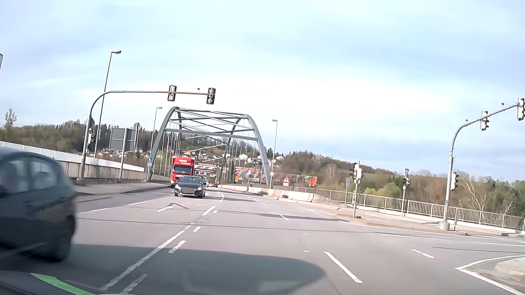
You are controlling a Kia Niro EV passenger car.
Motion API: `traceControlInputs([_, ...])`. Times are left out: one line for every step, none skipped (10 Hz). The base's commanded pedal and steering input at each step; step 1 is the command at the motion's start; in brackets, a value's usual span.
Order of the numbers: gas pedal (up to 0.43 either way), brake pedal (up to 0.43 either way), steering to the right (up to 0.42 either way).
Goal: Follow the waypoints while adhering to traffic rules and regulations
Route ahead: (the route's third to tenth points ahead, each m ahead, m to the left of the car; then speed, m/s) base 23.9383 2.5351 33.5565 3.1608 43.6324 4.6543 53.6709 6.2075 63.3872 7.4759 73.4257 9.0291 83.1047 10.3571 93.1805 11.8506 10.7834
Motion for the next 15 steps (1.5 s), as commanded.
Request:
traceControlInputs([0.000, 0.000, -0.006])
traceControlInputs([0.000, 0.000, -0.008])
traceControlInputs([0.000, 0.000, -0.008])
traceControlInputs([0.000, 0.000, -0.009])
traceControlInputs([0.000, 0.000, -0.010])
traceControlInputs([0.000, 0.000, -0.011])
traceControlInputs([0.028, 0.000, -0.012])
traceControlInputs([0.039, 0.000, -0.013])
traceControlInputs([0.047, 0.000, -0.014])
traceControlInputs([0.059, 0.000, -0.014])
traceControlInputs([0.067, 0.000, -0.015])
traceControlInputs([0.067, 0.000, -0.016])
traceControlInputs([0.079, 0.000, -0.016])
traceControlInputs([0.079, 0.000, -0.017])
traceControlInputs([0.079, 0.000, -0.016])
